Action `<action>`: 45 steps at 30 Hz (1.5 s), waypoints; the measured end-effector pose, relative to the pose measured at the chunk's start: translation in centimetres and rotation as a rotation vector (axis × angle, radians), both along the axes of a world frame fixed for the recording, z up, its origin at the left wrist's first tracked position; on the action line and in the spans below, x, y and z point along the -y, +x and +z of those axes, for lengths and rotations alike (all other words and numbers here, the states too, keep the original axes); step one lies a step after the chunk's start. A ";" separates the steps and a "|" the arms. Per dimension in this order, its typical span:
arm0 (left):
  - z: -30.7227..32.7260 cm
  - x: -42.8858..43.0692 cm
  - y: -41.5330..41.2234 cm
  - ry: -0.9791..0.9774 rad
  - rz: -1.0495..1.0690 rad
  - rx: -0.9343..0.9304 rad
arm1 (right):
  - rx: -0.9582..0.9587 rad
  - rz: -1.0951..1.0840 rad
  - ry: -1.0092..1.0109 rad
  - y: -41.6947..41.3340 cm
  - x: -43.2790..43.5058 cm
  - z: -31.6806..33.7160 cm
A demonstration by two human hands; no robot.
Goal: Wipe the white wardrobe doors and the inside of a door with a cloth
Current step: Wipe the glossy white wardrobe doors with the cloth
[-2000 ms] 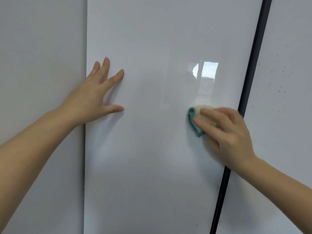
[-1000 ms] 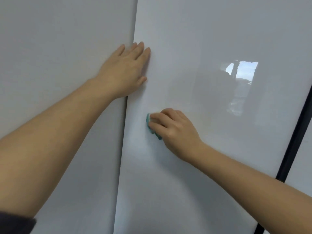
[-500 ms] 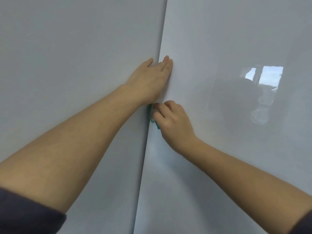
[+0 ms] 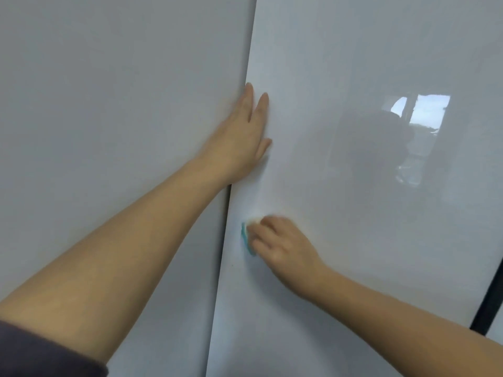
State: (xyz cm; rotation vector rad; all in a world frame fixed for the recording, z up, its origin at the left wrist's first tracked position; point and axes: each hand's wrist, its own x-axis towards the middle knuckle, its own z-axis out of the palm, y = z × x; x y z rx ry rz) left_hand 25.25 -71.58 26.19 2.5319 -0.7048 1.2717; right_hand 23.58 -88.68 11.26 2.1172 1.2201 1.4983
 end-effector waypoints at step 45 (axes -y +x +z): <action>-9.5 2.1 1.4 0.003 -0.104 0.061 | 0.058 -0.288 -0.023 -13.1 18.4 1.4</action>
